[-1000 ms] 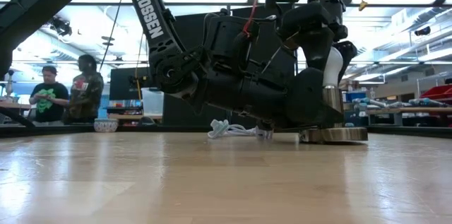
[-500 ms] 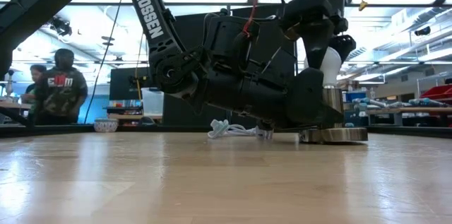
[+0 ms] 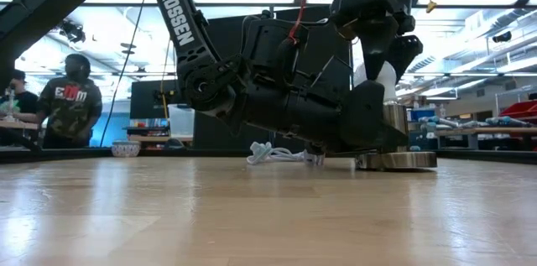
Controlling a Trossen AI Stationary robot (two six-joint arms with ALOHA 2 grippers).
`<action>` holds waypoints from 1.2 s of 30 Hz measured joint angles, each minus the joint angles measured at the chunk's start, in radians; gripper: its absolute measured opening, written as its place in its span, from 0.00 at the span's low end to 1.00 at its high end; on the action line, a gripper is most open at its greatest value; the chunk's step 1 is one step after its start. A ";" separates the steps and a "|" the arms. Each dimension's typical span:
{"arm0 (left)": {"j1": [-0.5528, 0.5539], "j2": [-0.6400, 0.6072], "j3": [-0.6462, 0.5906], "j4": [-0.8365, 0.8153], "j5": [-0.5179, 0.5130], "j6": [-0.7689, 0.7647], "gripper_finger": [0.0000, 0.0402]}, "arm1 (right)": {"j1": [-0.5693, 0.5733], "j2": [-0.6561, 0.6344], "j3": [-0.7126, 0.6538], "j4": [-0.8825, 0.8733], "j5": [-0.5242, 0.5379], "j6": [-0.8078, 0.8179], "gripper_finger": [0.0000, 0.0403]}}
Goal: Screw lightbulb
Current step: Insert the white lightbulb into the lamp socket
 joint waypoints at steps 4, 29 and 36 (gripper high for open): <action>0.000 0.000 0.000 0.000 0.000 0.000 0.48 | 0.000 0.000 0.000 0.000 0.000 -0.002 0.77; 0.000 0.000 0.000 -0.005 0.000 0.000 0.48 | 0.000 -0.001 0.002 -0.003 -0.001 -0.024 0.77; 0.000 0.000 0.000 -0.005 0.000 0.000 0.48 | 0.018 -0.002 0.053 -0.009 0.009 -0.034 0.77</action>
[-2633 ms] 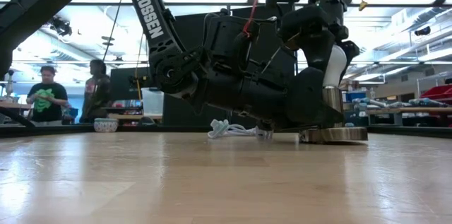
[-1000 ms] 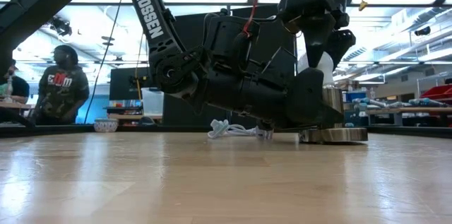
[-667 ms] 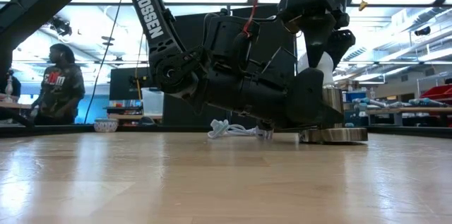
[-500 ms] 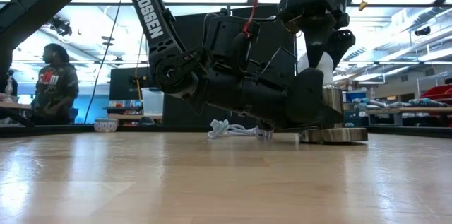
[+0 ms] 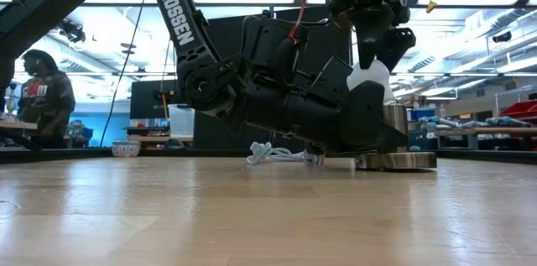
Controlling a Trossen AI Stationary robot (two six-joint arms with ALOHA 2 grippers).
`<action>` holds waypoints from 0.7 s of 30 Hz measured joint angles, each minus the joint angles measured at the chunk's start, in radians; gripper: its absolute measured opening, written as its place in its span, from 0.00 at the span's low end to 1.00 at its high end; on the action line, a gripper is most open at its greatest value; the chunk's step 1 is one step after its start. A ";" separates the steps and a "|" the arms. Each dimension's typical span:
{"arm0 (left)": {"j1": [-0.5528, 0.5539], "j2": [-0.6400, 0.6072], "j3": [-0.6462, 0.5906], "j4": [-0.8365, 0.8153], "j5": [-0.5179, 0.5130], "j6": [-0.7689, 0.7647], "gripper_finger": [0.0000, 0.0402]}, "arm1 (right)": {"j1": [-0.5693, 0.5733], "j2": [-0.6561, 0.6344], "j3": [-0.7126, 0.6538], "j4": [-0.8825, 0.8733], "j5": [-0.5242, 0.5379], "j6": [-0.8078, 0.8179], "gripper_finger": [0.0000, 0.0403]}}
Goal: Screw lightbulb
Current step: Insert the white lightbulb into the lamp socket
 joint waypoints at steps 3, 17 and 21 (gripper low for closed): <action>0.000 0.000 0.000 0.000 0.000 0.000 0.48 | 0.010 0.000 0.010 -0.010 0.016 -0.003 0.77; 0.000 0.000 0.000 -0.002 0.000 0.000 0.48 | 0.050 -0.016 0.012 -0.084 0.019 -0.077 0.76; 0.000 0.000 0.000 -0.003 0.000 0.000 0.48 | 0.060 -0.021 0.012 -0.107 0.026 -0.177 0.76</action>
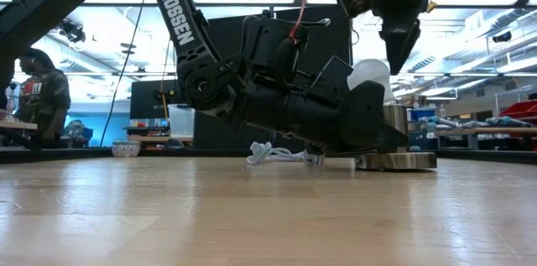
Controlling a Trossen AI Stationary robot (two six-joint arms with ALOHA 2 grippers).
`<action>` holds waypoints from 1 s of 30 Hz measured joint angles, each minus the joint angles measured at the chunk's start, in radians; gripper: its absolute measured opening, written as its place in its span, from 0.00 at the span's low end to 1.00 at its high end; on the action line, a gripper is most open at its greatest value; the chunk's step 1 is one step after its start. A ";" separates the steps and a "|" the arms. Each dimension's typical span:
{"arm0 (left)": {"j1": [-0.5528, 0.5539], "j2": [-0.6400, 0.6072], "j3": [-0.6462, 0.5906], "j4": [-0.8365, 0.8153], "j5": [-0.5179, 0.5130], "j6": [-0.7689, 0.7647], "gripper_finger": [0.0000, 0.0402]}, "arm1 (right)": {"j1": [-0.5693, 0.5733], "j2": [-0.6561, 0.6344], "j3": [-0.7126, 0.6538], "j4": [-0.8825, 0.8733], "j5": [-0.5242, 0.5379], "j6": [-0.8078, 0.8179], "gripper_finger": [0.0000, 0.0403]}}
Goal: Screw lightbulb
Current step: Insert the white lightbulb into the lamp socket
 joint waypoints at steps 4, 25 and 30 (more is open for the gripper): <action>0.000 0.000 0.000 0.000 0.000 0.000 0.48 | -0.002 0.000 0.000 0.000 -0.002 -0.140 0.77; 0.000 -0.001 0.001 -0.004 0.001 -0.019 0.48 | -0.128 0.057 -0.001 -0.028 -0.118 -0.416 0.85; 0.000 -0.002 0.001 -0.012 0.001 -0.014 0.48 | -0.149 0.057 0.000 -0.012 -0.134 -0.444 0.84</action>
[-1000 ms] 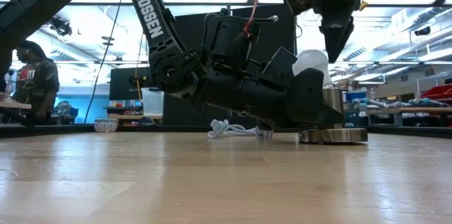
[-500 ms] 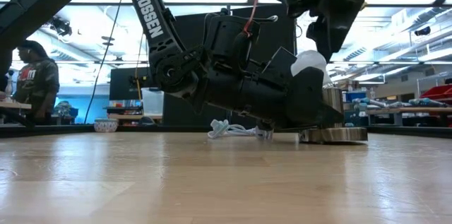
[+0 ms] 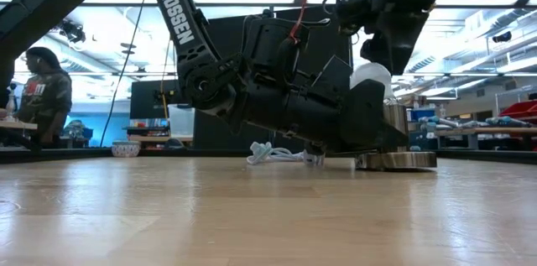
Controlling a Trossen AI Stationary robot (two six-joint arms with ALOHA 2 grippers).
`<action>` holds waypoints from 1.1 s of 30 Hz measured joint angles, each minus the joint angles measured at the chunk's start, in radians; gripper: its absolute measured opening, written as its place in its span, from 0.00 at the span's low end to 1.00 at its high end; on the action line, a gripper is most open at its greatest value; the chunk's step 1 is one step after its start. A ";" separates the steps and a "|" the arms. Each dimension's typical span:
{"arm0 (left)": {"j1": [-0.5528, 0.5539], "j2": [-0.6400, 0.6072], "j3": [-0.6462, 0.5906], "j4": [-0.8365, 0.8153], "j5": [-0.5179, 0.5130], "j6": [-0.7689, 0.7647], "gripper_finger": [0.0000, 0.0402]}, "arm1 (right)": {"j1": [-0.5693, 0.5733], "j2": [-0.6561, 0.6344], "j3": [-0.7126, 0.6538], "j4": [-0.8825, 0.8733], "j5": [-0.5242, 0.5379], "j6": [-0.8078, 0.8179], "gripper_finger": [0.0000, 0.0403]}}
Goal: Screw lightbulb
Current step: Insert the white lightbulb into the lamp socket
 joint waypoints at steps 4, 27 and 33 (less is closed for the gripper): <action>-0.001 0.000 0.000 -0.004 -0.015 0.020 0.48 | -0.018 0.000 0.000 0.033 -0.052 0.009 0.85; 0.000 0.000 -0.001 -0.009 -0.022 0.021 0.48 | -0.016 0.078 0.000 0.108 -0.037 0.015 0.83; 0.000 0.000 -0.001 -0.010 -0.022 0.022 0.48 | -0.016 0.103 -0.001 0.104 -0.037 0.010 0.79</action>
